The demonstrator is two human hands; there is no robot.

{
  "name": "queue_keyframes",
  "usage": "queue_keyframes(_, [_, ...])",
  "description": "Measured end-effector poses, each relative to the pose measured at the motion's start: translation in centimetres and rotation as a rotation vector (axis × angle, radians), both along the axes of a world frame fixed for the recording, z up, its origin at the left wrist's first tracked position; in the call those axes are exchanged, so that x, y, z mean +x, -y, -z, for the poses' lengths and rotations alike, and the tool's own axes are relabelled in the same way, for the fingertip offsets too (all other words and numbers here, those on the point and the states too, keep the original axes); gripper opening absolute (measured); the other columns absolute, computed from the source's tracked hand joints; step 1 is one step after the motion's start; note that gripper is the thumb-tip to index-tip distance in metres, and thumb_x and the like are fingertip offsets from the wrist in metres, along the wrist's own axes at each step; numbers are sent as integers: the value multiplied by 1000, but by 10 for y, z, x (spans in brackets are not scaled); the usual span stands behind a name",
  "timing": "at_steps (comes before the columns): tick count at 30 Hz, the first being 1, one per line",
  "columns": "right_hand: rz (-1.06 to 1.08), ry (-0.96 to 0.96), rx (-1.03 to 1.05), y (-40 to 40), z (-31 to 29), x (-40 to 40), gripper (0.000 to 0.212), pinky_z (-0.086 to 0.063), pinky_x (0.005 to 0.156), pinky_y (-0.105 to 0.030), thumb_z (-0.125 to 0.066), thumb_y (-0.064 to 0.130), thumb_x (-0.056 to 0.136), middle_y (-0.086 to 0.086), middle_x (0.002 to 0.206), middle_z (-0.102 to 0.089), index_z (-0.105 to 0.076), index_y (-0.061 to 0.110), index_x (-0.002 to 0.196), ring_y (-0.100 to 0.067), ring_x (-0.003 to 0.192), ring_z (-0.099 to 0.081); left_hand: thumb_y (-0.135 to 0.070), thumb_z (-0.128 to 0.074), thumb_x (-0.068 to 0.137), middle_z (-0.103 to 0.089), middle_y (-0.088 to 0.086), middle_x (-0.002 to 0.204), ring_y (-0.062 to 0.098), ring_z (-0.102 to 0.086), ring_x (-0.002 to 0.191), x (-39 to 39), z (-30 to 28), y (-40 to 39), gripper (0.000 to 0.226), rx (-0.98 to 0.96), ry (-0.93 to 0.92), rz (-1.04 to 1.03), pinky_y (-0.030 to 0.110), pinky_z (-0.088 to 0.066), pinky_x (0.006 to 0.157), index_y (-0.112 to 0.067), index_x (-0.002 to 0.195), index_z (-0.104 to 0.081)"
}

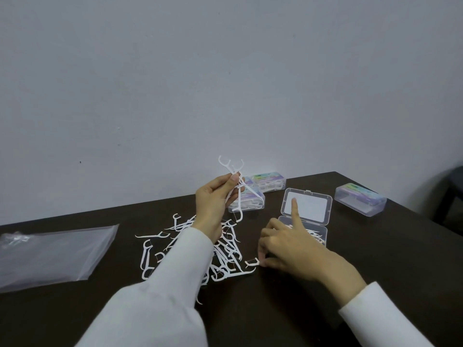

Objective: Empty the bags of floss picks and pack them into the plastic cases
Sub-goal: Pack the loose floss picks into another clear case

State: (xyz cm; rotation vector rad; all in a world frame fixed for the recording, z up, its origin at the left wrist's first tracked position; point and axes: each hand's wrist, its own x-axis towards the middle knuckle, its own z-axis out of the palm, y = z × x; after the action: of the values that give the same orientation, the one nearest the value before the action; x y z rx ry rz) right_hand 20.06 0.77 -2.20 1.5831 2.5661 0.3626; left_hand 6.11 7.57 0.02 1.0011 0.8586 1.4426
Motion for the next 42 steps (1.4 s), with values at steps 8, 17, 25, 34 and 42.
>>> queue_keyframes(8, [-42,195,228,1,19,-11,27,19,97,-71,-38,17,97,-15,109,-55,-52,2,114,-33,113,-44,-10,-64,86,-70,13,101,19,-64,92,-3,1,-1,22,-3,-10,-10,28,-53,90,-3,106,-68])
queue_keyframes(17, [179,-179,486,-6,-4,26,27,-26,96,-74,-83,16,65,2,74,-63,-63,16,84,-16,71,-66,-12,-64,85,-72,6,95,9,-69,76,-15,-4,-6,16,11,22,-40,20,-57,74,-8,100,-69])
queue_keyframes(25, [440,-298,246,-8,0,48,25,8,113,-58,-34,40,98,9,123,-58,-49,33,117,-8,126,-44,-9,-66,84,-70,7,88,7,-66,69,8,6,-3,23,-10,-4,9,16,-56,71,0,105,-67])
queue_keyframes(34, [396,-543,305,-5,1,65,10,0,115,-50,-53,38,92,13,103,-66,-60,32,94,-5,103,-57,-4,-64,85,-72,-3,68,6,-67,60,40,13,5,15,5,-61,101,19,-56,69,1,99,-68])
queue_keyframes(42, [496,-754,326,-4,6,82,11,-50,88,-38,-63,27,85,6,90,-52,-52,28,88,-10,82,-53,-17,-69,83,-67,-16,79,-7,-63,72,62,11,8,8,394,-538,20,9,-50,67,-24,86,-71])
